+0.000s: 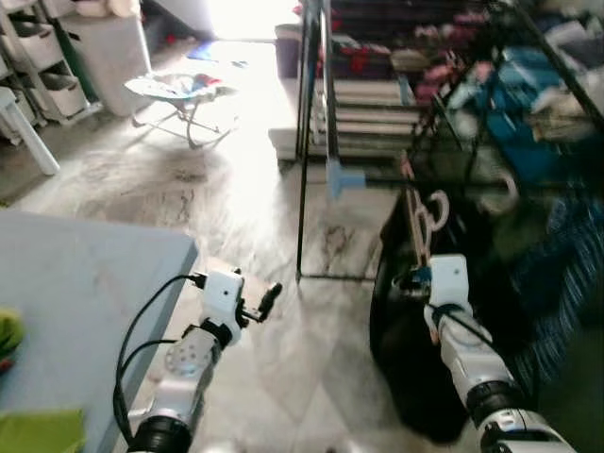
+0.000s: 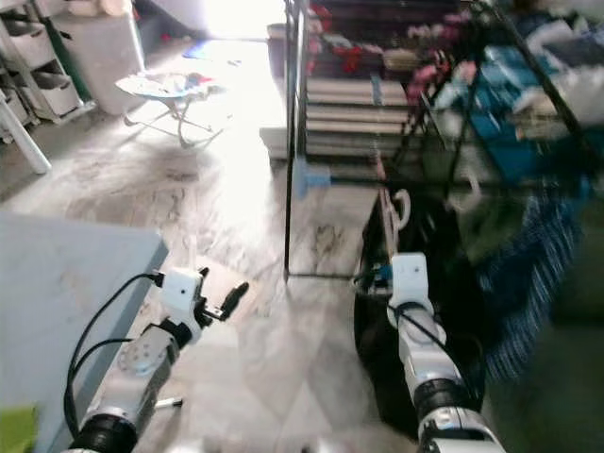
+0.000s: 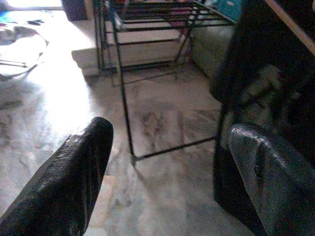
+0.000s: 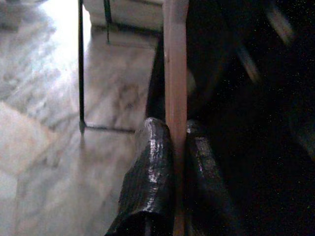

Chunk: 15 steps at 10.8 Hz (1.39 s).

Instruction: Hang hanger

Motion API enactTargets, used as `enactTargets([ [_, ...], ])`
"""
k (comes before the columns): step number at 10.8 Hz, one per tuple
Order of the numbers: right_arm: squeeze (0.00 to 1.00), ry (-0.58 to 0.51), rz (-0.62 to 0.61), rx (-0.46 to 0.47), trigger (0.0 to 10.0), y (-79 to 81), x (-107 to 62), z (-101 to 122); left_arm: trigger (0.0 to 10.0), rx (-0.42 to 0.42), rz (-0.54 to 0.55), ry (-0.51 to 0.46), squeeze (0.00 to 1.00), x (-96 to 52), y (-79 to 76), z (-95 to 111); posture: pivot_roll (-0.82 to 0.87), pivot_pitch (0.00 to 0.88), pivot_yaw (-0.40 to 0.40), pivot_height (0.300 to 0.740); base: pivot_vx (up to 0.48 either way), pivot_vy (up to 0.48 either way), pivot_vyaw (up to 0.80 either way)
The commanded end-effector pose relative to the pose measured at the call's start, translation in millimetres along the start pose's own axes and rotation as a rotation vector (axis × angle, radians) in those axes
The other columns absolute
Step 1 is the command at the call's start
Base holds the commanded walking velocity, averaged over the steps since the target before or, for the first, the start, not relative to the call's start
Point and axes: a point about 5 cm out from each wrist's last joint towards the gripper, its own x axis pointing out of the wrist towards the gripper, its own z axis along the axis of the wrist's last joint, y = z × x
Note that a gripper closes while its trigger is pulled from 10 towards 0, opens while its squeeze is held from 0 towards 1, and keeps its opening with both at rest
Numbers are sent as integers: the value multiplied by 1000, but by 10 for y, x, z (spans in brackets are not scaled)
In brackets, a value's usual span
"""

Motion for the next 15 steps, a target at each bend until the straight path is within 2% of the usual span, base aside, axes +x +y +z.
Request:
enactTargets([
  [1,0,-71,19,-3,10000,97,34,154,10000,16,22,6,0,-28,62,1,51,0,-50,740,0,0,0],
  [3,0,-78,63,-34,10000,191,32,165,10000,8,37,2,0,-42,70,-5,55,1,-51,740,0,0,0],
  [5,0,-35,123,-72,10000,280,-32,11,10000,17,48,7,0,-46,83,4,60,5,-51,740,0,0,0],
  [9,0,-93,238,-68,10000,681,93,345,10000,39,46,10,0,-10,65,16,65,15,-50,740,0,0,0],
  [10,0,-22,264,-19,10000,905,157,448,10000,33,74,20,0,-50,86,-17,79,25,-57,740,0,0,0],
  [13,0,25,148,6,10000,825,264,572,10000,17,108,32,0,-104,87,-68,93,34,-70,740,0,0,0],
  [15,0,162,45,34,10000,637,289,407,10000,-20,135,34,0,-98,79,-81,91,42,-79,740,0,0,0],
])
